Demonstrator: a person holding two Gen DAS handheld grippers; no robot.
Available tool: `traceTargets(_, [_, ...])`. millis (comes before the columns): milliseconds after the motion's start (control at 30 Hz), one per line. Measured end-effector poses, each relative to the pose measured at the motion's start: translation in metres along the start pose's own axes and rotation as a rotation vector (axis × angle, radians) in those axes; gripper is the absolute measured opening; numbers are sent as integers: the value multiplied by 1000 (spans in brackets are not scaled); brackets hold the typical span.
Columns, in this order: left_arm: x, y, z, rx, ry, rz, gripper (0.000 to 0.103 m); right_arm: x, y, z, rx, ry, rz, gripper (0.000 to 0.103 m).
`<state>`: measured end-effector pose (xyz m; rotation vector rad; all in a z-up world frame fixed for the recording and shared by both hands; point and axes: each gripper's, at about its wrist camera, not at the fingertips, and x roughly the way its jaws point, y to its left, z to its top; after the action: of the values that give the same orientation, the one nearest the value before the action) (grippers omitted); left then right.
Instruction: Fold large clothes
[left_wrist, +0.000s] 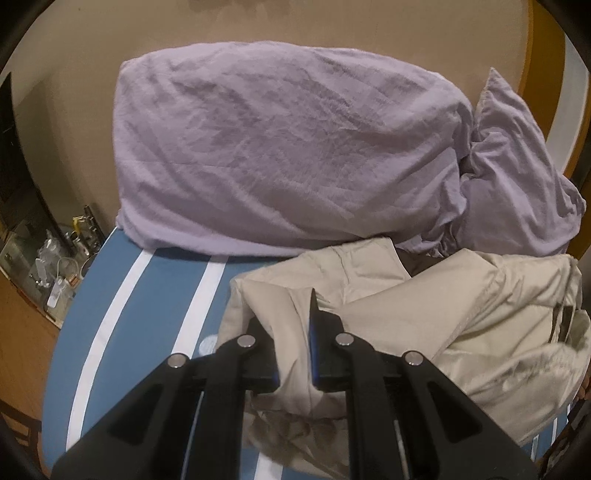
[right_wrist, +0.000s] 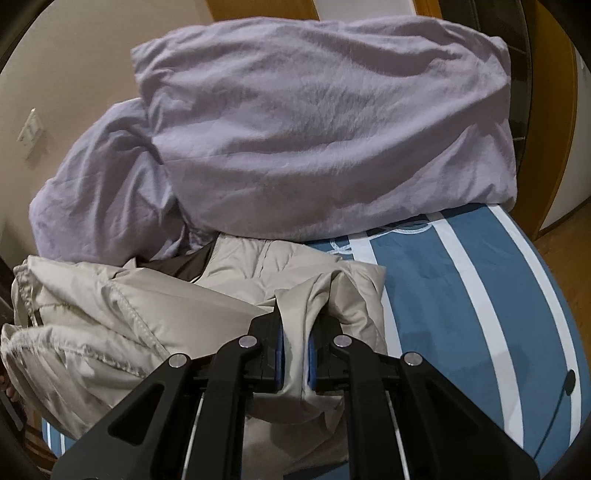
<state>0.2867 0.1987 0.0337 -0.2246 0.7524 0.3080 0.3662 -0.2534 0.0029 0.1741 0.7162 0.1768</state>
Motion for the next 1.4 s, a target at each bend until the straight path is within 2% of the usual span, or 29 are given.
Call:
traceTargets(267, [56,-5,38,-4,37,1,12,44,0,34,40,15,-62,10])
traceTargets(433, [98,-6,45,-7,96,24,13,77,-5,41,71,61,-106,11])
traceTargets(633, [130,1,44,-47,147,24,18,102,-19,44,161,125,-77,16])
traceTargets(800, [139,5,44,-78,176,6,23,95,-31,48,246,151,-18,23])
traceTargets(900, [134,6,47,-84,175,-10,30,85,-32,49,261,144,-9,30])
traceTargets(1000, [124,6,50,-79,164,-13,37,71,-31,50,258,118,-25,44])
traceTargets(1067, [116,6,52,-81,154,-16,42,56,-32,53,253,74,-68,66])
traceTargets(1133, [107,5,55,-84,144,-17,48,44,-32,56,243,43,-82,68])
traceTargets(1200, [99,4,58,-78,119,13,62,35,-29,58,225,43,-84,68])
traceTargets(1233, [93,2,60,-69,95,51,77,33,-27,59,215,44,-83,68])
traceTargets(1267, [86,1,63,-58,64,77,79,31,-22,58,199,44,-77,68])
traceTargets(1400, [73,-5,67,-54,54,49,79,33,5,51,160,79,-20,68])
